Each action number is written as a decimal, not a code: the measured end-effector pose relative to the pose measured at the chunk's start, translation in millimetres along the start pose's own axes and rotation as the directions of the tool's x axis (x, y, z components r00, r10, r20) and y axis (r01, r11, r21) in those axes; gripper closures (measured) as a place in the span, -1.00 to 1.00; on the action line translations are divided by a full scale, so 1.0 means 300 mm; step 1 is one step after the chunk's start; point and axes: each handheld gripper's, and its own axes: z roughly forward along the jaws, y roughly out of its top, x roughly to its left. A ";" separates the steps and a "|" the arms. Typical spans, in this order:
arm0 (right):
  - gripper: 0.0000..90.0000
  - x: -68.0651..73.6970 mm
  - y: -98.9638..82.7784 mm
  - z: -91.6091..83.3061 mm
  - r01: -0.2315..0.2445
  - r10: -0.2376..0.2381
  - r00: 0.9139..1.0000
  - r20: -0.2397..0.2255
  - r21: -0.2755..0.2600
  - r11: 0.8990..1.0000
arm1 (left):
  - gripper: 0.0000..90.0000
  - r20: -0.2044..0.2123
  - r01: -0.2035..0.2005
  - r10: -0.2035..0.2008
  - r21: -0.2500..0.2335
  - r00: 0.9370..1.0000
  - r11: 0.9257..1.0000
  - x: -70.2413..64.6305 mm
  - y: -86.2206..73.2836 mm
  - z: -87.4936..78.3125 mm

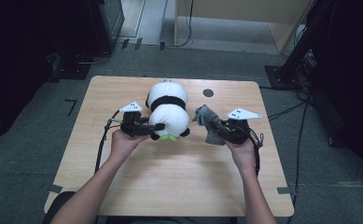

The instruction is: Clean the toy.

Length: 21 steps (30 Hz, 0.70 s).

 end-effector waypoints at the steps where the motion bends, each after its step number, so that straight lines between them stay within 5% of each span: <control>1: 0.67 0.016 0.011 0.000 0.011 -0.011 1.000 -0.005 -0.009 1.000 | 0.05 0.000 0.000 0.000 0.000 1.000 1.000 0.000 0.000 0.000; 6: 0.67 0.081 0.059 -0.004 0.050 -0.051 0.998 -0.023 -0.059 0.997 | 0.06 0.015 -0.008 0.008 0.002 1.000 1.000 -0.033 -0.009 0.013; 9: 0.67 0.163 0.100 0.005 0.089 -0.099 0.992 -0.077 -0.120 0.989 | 0.06 0.018 -0.023 0.022 0.005 1.000 1.000 -0.062 -0.014 0.019; 15: 0.68 0.265 0.094 0.071 0.146 -0.165 0.974 -0.157 -0.125 0.981 | 0.08 -0.017 -0.032 0.032 -0.010 0.999 0.999 -0.091 -0.015 -0.007; 21: 0.68 0.291 0.047 0.124 0.166 -0.187 0.957 -0.223 -0.107 0.980 | 0.10 -0.047 -0.017 0.018 0.010 0.999 1.000 -0.063 -0.021 -0.017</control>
